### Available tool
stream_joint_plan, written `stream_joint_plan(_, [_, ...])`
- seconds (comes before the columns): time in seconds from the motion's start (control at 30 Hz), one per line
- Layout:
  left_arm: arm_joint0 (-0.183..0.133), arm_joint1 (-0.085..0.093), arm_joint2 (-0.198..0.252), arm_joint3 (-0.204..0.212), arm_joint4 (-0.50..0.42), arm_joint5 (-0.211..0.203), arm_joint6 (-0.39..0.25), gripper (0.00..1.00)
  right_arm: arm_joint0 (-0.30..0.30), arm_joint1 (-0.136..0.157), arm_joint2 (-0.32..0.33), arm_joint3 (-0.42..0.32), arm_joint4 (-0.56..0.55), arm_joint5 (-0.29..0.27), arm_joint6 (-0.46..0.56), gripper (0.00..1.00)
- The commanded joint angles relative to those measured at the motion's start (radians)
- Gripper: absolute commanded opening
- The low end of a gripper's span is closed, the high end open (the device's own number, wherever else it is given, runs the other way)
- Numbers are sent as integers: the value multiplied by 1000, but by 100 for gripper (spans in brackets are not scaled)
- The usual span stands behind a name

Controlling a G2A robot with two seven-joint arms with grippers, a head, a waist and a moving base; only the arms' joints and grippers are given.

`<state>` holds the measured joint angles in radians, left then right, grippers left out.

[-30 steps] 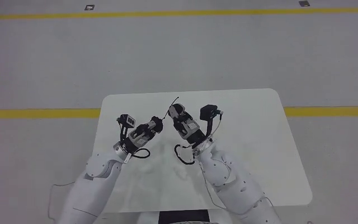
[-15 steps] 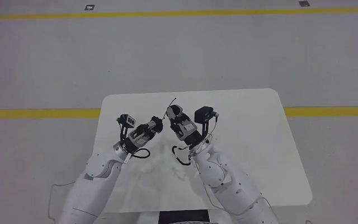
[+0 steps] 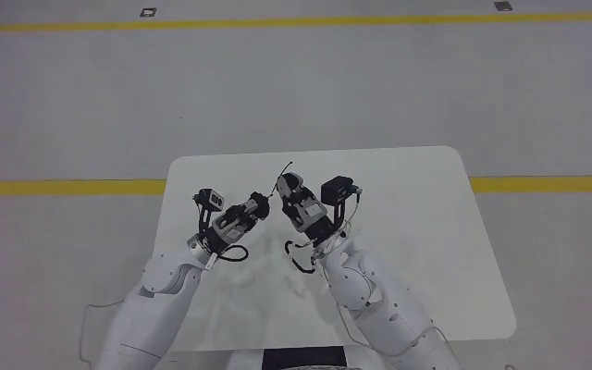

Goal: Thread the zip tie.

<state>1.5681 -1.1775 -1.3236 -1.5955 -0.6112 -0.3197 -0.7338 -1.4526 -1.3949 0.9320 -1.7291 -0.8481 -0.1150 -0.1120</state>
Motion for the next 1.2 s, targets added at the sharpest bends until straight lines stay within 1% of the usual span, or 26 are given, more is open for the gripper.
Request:
stream_joint_plan(0.0, [0, 0, 0, 0, 0, 0, 0, 0, 1, -1, -1, 3, -2, 0, 3, 0])
stream_joint_plan(0.77, [0, 0, 0, 0, 0, 0, 0, 0, -4, -4, 13, 3, -31, 3, 11, 0])
stream_joint_plan(1.17, [0, 0, 0, 0, 0, 0, 0, 0, -16, -4, 21, -14, -39, -3, 9, 0])
